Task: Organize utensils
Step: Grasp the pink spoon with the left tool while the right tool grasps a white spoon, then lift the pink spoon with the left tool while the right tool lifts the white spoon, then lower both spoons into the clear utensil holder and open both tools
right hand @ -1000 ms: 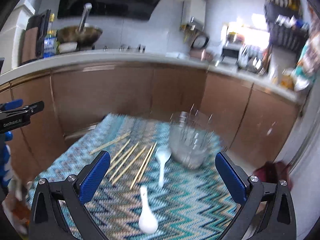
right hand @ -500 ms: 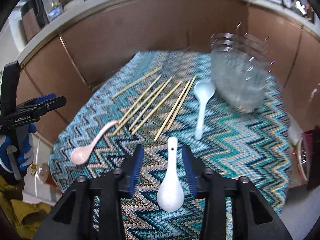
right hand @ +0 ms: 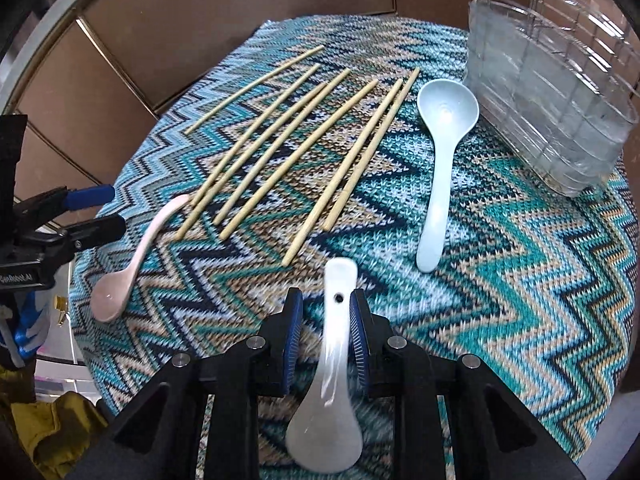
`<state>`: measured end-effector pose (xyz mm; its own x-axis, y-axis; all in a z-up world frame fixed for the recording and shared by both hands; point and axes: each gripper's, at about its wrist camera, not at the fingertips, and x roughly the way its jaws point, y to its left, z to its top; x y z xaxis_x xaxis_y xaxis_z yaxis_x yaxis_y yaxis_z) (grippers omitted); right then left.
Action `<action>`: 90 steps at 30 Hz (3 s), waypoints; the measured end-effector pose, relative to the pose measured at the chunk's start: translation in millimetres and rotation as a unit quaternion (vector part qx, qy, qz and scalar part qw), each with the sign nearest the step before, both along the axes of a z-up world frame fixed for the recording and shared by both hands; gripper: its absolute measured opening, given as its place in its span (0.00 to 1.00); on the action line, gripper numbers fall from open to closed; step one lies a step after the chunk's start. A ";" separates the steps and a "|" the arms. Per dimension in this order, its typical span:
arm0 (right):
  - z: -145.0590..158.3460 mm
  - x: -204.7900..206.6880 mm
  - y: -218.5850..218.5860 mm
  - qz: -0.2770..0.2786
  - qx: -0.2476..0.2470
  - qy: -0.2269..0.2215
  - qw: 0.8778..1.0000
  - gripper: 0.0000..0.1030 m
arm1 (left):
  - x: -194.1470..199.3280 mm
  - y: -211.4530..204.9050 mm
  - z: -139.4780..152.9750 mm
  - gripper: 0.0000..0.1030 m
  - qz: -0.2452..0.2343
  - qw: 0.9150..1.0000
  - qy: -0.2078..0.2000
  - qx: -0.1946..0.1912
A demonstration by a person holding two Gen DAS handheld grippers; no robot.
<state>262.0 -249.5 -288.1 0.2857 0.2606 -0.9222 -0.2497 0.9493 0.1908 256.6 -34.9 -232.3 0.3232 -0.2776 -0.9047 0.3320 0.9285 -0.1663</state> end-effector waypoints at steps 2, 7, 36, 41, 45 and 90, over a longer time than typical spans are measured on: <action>-6.5 3.7 3.2 0.003 -0.008 0.008 1.000 0.24 | 2.1 -3.4 -5.0 0.52 -0.004 1.000 0.008 0.006; -8.1 9.0 3.1 0.002 -0.012 0.008 1.000 0.19 | 6.3 -13.9 -17.4 0.39 -0.014 0.999 0.021 0.026; 80.7 -131.1 -26.8 -0.034 0.090 -0.241 0.966 0.16 | -53.9 11.2 63.1 0.11 0.037 0.988 -0.148 -0.035; 91.8 -139.4 -30.5 -0.039 0.093 -0.257 0.961 0.06 | -56.2 16.7 70.5 0.11 0.046 0.986 -0.156 -0.037; 91.6 -136.8 -32.9 -0.044 0.095 -0.259 0.960 0.05 | -54.1 16.7 72.4 0.11 0.047 0.986 -0.158 -0.037; 216.4 -69.3 -75.2 -0.052 0.038 -0.352 0.934 0.04 | 28.6 -77.9 208.1 0.11 -0.032 0.968 -0.211 -0.130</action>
<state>192.7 -324.7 -71.7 0.8416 0.2551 -0.4761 -0.2461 0.9657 0.0824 285.1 -112.8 -24.2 0.6237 -0.5101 -0.5922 0.4770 0.8486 -0.2286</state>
